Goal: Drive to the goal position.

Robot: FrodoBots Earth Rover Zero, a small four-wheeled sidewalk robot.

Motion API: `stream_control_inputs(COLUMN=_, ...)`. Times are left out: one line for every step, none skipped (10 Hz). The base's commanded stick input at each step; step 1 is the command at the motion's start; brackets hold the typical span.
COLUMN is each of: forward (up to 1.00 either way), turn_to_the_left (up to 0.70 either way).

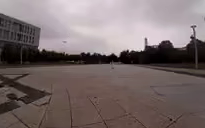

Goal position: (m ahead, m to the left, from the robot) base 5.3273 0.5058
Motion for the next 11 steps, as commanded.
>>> stream_control_inputs(forward=0.70, turn_to_the_left=0.00)
stream_control_inputs(forward=0.70, turn_to_the_left=0.00)
stream_control_inputs(forward=0.70, turn_to_the_left=0.00)
stream_control_inputs(forward=0.70, turn_to_the_left=0.00)
stream_control_inputs(forward=0.70, turn_to_the_left=0.00)
stream_control_inputs(forward=0.70, turn_to_the_left=0.00)
stream_control_inputs(forward=0.70, turn_to_the_left=0.00)
stream_control_inputs(forward=0.70, turn_to_the_left=0.00)
stream_control_inputs(forward=0.70, turn_to_the_left=0.00)
stream_control_inputs(forward=0.70, turn_to_the_left=0.00)
stream_control_inputs(forward=0.70, turn_to_the_left=0.00)
